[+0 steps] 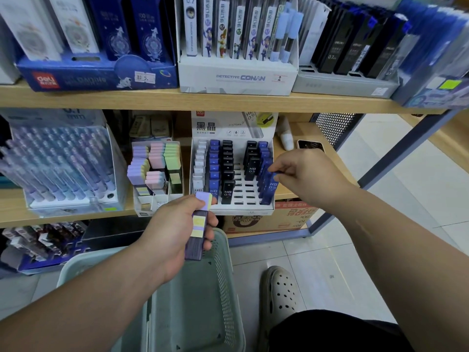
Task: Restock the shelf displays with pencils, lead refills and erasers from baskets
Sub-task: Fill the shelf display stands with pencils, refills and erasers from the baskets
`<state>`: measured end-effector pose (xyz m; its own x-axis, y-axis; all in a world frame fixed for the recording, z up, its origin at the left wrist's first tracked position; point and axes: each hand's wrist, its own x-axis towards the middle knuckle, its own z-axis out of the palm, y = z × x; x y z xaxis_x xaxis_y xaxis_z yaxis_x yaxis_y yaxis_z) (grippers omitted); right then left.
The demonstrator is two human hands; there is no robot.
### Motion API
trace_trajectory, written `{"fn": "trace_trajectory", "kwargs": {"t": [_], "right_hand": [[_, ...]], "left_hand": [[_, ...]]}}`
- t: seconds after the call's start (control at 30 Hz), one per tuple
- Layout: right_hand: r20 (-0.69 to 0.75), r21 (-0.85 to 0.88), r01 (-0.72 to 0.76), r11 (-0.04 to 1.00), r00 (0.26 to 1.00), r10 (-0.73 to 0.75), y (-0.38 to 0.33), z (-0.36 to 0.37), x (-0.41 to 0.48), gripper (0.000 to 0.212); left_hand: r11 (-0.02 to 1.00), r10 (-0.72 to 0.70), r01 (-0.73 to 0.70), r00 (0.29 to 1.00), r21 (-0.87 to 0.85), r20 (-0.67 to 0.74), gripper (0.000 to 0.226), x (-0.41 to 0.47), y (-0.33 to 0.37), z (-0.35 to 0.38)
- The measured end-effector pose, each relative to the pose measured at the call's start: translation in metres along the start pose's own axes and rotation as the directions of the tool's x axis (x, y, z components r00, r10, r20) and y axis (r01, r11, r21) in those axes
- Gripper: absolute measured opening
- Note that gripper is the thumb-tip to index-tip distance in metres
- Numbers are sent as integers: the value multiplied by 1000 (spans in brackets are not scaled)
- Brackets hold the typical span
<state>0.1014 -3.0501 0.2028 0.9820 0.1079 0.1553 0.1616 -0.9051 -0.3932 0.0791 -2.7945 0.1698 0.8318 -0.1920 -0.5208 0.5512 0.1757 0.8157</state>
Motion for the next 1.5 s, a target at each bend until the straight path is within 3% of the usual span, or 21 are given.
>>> {"fn": "trace_trajectory", "kwargs": {"t": [0.17, 0.5, 0.8, 0.93, 1.07, 1.3, 1.5], "right_hand": [[-12, -23, 75, 997, 997, -75, -2, 7, 0, 20], [0, -72, 54, 996, 999, -54, -9, 8, 8, 17], [104, -117, 39, 992, 994, -27, -6, 10, 8, 17], [55, -157, -3, 988, 998, 12, -5, 12, 9, 13], [28, -207, 31, 978, 999, -26, -26, 14, 15, 13], [22, -72, 184, 980, 983, -182, -92, 45, 33, 19], [42, -11, 247, 969, 968, -246, -134, 76, 51, 29]], "left_hand": [[999, 32, -32, 999, 5, -24, 26, -1, 2, -2], [995, 94, -93, 995, 18, -25, 11, -3, 4, -12], [973, 193, -178, 976, 146, -104, 11, 4, 4, -32], [941, 243, -205, 963, 269, -119, 8, 7, 2, -36], [896, 328, -264, 935, 358, -132, 5, 5, 4, -43], [808, 498, -380, 849, 449, -179, 14, -1, 24, -81], [695, 609, -385, 764, 607, -214, 17, -5, 39, -125]]}}
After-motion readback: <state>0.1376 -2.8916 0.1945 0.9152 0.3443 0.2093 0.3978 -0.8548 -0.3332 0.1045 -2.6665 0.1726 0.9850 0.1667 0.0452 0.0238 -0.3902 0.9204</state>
